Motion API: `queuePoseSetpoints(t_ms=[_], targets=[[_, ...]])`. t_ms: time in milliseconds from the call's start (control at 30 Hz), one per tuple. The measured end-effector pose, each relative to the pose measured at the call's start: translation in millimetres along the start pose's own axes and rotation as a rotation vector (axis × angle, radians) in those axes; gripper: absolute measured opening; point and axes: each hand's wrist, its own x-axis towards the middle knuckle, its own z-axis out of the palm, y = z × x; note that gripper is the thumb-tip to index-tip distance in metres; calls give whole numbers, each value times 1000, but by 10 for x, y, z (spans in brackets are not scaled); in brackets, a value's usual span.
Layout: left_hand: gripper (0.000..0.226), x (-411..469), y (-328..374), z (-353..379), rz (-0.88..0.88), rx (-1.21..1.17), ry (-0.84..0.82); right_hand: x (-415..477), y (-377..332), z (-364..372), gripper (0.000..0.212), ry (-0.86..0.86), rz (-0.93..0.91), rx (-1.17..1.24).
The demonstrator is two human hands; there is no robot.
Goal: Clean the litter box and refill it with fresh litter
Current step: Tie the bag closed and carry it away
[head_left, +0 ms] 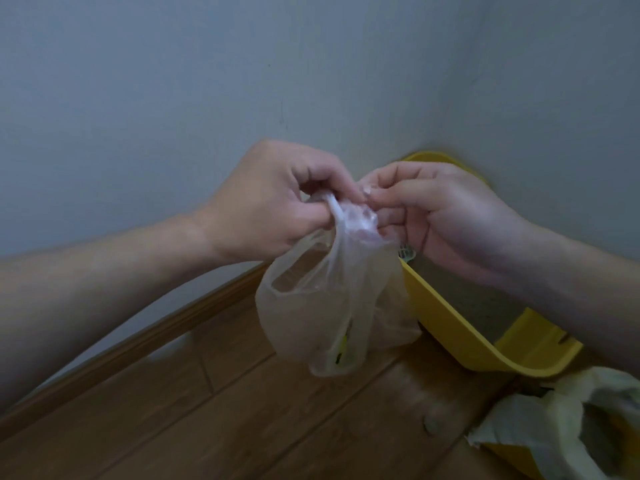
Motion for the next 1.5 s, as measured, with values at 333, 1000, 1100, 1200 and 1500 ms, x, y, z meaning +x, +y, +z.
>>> queuePoseSetpoints(t_ms=[333,1000,1100,1200,1500], targets=[[20,25,64,26,-283,-542,-26,-43,359,-128,33,-87,-337,-820],[19,204,39,-9,-342,-387,-165,16,345,56,57,-408,-87,-526],[15,188,9,110,-431,-450,-109,69,405,129,38,-115,-186,-541],[21,134,-39,179,-489,-490,-83,159,439,85,58,73,-169,-462],[23,-31,-208,366,-491,-357,-190,340,450,32,39,66,-134,-247]])
